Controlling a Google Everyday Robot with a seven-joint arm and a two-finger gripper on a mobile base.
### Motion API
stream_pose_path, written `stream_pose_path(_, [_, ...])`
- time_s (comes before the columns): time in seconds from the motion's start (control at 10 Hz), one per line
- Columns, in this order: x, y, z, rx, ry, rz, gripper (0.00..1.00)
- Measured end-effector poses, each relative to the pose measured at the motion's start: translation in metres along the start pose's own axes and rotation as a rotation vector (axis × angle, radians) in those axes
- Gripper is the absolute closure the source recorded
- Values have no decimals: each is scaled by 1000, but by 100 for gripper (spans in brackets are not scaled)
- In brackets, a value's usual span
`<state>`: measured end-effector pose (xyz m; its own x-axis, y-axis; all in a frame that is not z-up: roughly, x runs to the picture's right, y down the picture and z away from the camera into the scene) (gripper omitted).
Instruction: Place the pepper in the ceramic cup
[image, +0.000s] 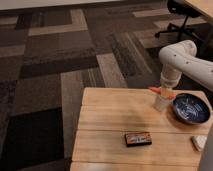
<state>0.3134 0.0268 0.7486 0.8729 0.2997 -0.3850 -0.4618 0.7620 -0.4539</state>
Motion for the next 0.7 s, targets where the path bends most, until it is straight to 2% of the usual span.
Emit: stream_pose_path(0.7, [-1, 0, -9, 17, -14, 2, 20])
